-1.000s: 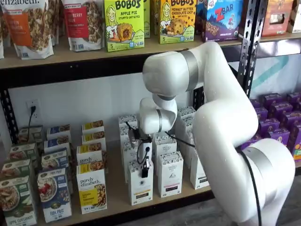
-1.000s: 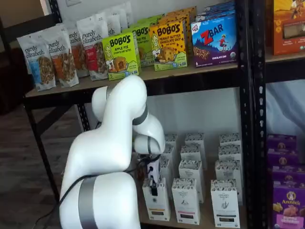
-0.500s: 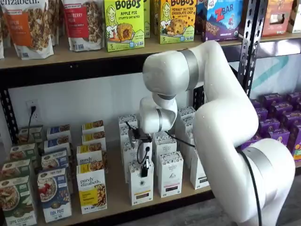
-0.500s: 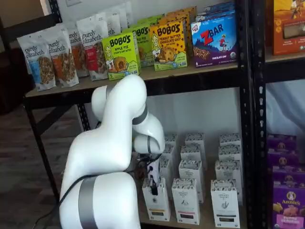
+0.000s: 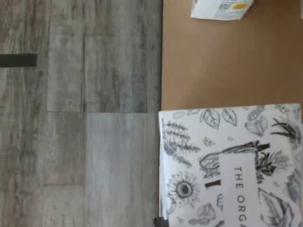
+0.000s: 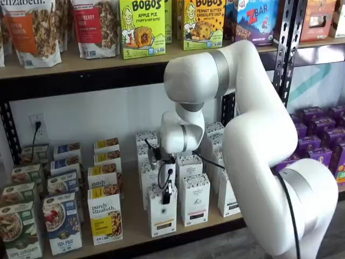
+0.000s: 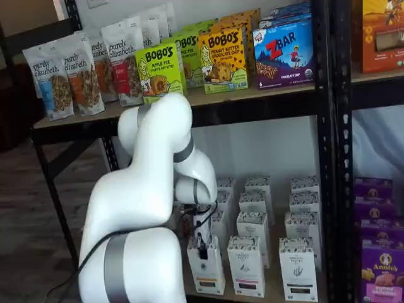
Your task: Pick up the white box with a yellow strip in the middle, on the bottom shelf, the fourth box from the left
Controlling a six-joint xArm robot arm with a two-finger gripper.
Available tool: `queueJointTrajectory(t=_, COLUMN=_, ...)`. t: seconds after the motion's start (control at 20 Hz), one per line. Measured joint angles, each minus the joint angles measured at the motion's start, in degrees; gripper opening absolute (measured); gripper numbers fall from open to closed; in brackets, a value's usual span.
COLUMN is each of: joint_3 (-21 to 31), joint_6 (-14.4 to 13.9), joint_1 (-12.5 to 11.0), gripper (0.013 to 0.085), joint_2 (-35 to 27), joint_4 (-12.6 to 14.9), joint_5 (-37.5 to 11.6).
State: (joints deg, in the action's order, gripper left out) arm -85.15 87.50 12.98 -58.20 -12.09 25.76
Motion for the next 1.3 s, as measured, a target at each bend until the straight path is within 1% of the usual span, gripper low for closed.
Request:
queueJointTrajectory(t=0.2, joint_3=3.6, joint_6=0.0, joint_1=0.7, gripper=0.049, joint_2=2.2, joint_4=-0.6, joint_5=-0.7)
queueJointTrajectory(t=0.45, joint_3=9.1, joint_6=1.0, joint_1=1.7, gripper=0.049, joint_2=5.4, joint_4=-2.5, joint_5=-2.6)
queueJointTrajectory(t=0.7, joint_3=14.6, joint_6=3.6, joint_1=2.4, gripper=0.049, joint_2=9.1, joint_4=-5.9, joint_5=-3.1)
queueJointTrajectory(t=1.05, joint_3=23.4, joint_6=6.5, joint_1=3.5, gripper=0.049, joint_2=15.1, joint_4=-9.7, joint_5=-5.8)
queueJointTrajectory(t=1.2, joint_3=28.1, joint_6=8.5, joint_1=4.1, gripper=0.049, joint_2=18.5, joint_4=-12.2, joint_5=-7.1)
queueJointTrajectory(t=1.3, joint_3=30.6, joint_6=9.3, joint_1=4.4, gripper=0.049, joint_2=20.4, joint_4=-13.3, joint_5=-7.9)
